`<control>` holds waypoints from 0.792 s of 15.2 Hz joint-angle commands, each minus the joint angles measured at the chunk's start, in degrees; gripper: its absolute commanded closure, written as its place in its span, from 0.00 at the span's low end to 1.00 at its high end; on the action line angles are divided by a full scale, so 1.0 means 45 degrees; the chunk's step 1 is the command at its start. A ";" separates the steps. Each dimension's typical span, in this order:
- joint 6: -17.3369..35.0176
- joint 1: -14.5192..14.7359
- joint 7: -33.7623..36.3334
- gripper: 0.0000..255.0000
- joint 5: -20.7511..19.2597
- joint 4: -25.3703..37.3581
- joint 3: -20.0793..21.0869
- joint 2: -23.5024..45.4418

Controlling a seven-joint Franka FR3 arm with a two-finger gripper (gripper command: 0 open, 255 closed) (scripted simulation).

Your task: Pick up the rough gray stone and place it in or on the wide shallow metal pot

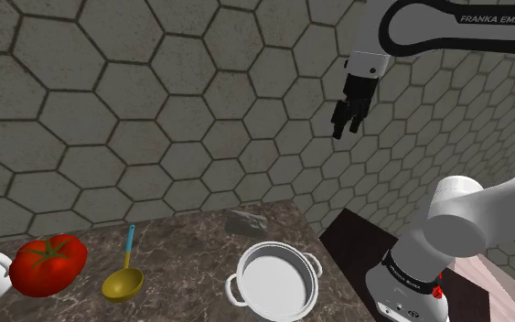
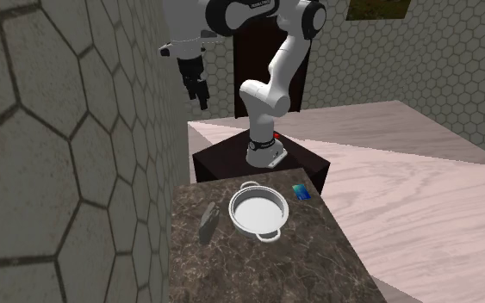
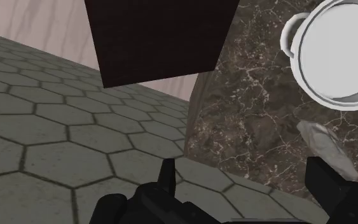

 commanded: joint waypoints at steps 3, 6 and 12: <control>0.0804 0.0214 -0.0038 0.00 0.0218 -0.0402 0.0104 0.0438; 0.2027 0.0548 -0.0120 0.00 0.0553 -0.0896 0.0273 0.1216; 0.4487 0.1261 -0.0372 0.00 0.1254 -0.1464 0.0639 0.3185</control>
